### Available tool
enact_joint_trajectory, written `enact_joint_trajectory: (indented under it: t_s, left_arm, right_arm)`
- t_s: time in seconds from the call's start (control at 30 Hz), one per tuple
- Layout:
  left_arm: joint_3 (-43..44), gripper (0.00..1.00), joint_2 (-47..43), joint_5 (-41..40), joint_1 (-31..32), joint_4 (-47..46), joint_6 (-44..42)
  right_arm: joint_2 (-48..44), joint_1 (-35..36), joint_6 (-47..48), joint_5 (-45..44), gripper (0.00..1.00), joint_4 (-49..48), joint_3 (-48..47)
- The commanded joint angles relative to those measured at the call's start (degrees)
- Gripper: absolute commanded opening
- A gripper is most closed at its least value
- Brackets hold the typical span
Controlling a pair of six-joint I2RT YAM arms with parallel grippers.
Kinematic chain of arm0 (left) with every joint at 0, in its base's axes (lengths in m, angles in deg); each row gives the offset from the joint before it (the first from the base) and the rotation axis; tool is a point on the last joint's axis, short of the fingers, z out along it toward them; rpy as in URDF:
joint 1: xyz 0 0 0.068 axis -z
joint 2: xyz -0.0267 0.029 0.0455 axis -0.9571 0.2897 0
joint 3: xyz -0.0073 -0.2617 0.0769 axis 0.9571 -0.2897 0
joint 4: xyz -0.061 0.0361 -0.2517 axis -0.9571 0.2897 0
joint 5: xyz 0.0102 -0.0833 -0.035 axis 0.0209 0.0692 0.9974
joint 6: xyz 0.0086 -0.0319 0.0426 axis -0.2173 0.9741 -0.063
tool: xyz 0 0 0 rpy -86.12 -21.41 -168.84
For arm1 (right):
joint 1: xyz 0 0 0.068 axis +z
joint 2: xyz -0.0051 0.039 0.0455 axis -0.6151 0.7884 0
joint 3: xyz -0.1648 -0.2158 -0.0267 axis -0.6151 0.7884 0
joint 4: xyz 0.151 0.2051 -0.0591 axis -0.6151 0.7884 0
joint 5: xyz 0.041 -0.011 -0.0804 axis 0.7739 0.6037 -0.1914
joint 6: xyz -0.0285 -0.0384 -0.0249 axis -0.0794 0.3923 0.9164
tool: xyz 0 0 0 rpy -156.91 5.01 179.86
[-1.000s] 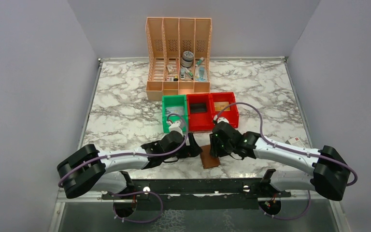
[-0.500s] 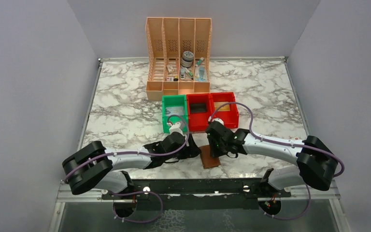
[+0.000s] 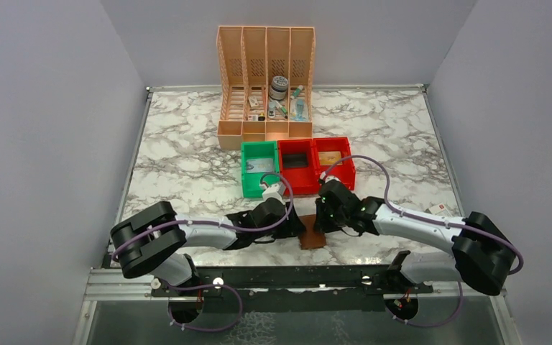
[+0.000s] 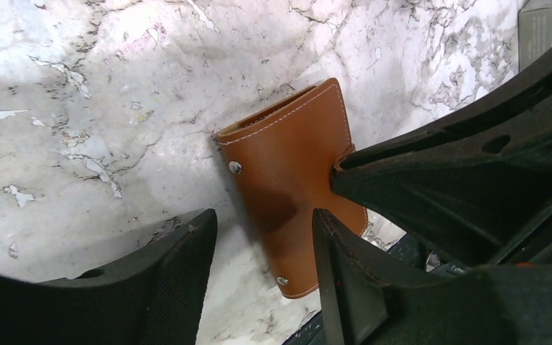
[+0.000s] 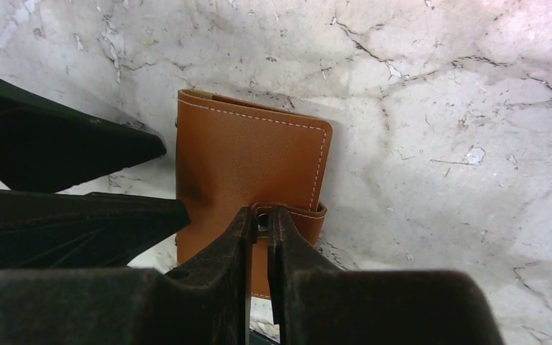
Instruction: Take the credit cards out of the card holder
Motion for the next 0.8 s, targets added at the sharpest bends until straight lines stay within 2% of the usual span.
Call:
enact_joint_trajectory:
  t_s: [0.0,0.1,0.23,0.4,0.67,0.77]
  left_arm:
    - [0.7,0.52,2.7,-1.0,0.9,0.2,0.2]
    - [1.8,0.47,4.8,-1.8,2.1,1.6,-0.7]
    - [6.6,0.47,8.0,-7.2,4.1,11.1,-1.3]
    - [8.3,0.38,9.8,-11.4,4.8,18.1,-0.3]
    - [7.6,0.35,11.2,-13.7,4.9,22.1,0.9]
    - [8.2,0.34,12.1,-13.8,4.8,23.0,1.1]
  right_arm:
    - [-0.5,-2.9,-0.3,5.9,0.01,-3.8,4.4]
    - [-2.2,-3.5,-0.4,7.0,0.01,-4.9,5.4]
    - [-4.0,-3.9,-0.4,9.0,0.01,-6.5,6.5]
    - [-7.0,-5.6,-0.8,9.9,0.01,-6.8,7.6]
    - [-10.7,-8.8,-0.6,12.0,0.01,-4.7,7.9]
    - [-11.6,-9.3,-0.7,10.1,0.01,-1.4,7.3]
